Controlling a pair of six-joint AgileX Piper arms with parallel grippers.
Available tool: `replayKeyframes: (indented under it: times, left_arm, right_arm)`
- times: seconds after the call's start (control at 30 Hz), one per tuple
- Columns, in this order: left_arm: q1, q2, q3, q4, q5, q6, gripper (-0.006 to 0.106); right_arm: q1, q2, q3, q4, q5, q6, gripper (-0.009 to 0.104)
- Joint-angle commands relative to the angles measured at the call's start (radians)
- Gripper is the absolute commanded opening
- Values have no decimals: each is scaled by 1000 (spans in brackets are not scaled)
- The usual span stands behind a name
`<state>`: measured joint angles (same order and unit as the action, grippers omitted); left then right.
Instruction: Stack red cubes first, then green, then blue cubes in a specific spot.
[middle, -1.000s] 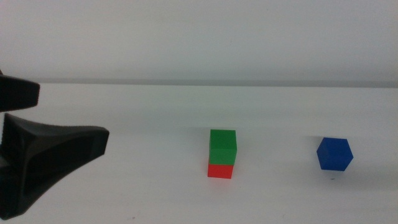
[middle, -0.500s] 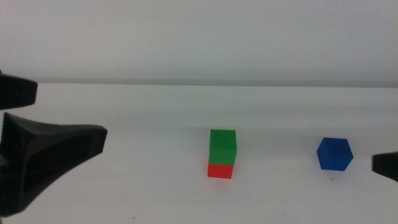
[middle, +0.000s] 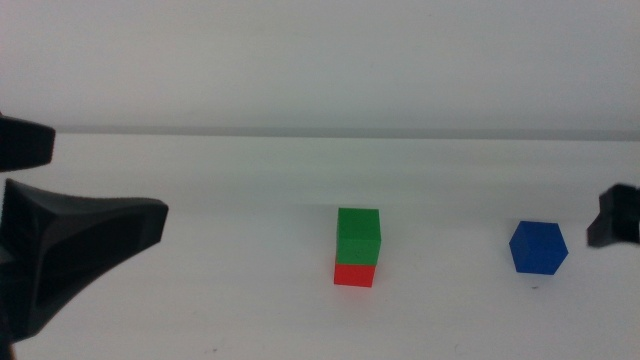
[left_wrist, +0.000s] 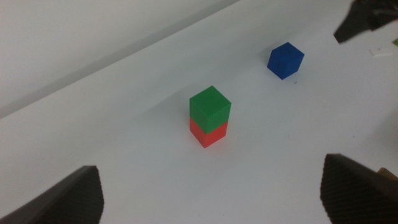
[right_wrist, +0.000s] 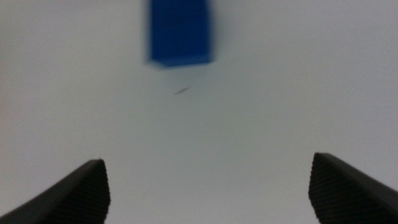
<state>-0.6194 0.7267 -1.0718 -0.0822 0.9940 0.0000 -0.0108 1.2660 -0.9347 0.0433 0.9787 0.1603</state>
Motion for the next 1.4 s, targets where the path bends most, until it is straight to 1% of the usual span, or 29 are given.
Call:
replayKeyframes:
  times: [0.0,0.1,0.23,0.37,0.47,0.63,0.77,0.9,1.27,1.37]
  left_arm:
    - [3,-4,4,0,-18,0,94]
    - [3,-4,4,0,-18,0,94]
    - [3,-4,4,7,-18,0,94]
    - [3,-4,4,7,-18,0,94]
    - [3,-4,4,7,-18,0,94]
    - [3,-4,4,7,-18,0,94]
    - [3,-4,4,7,-18,0,94]
    - [3,-4,4,7,-18,0,94]
    - [3,-4,4,7,-18,0,94]
    - [3,-4,4,7,-18,0,94]
  right_arm:
    - [-8,89,-72,-112,16,87,85]
    - [-8,185,-126,-150,16,119,85]
    - [-8,309,-190,-169,19,125,84]
    - [-4,378,-222,-167,16,125,82]
    - [22,397,-225,-171,10,125,82]
    - [75,403,-225,-171,-41,139,82]
    - [98,441,-225,-155,-73,154,82]
    - [100,486,-225,-138,-107,154,82]
    - [100,555,-225,-143,-175,154,82]
    - [100,571,-225,-154,-180,154,82]
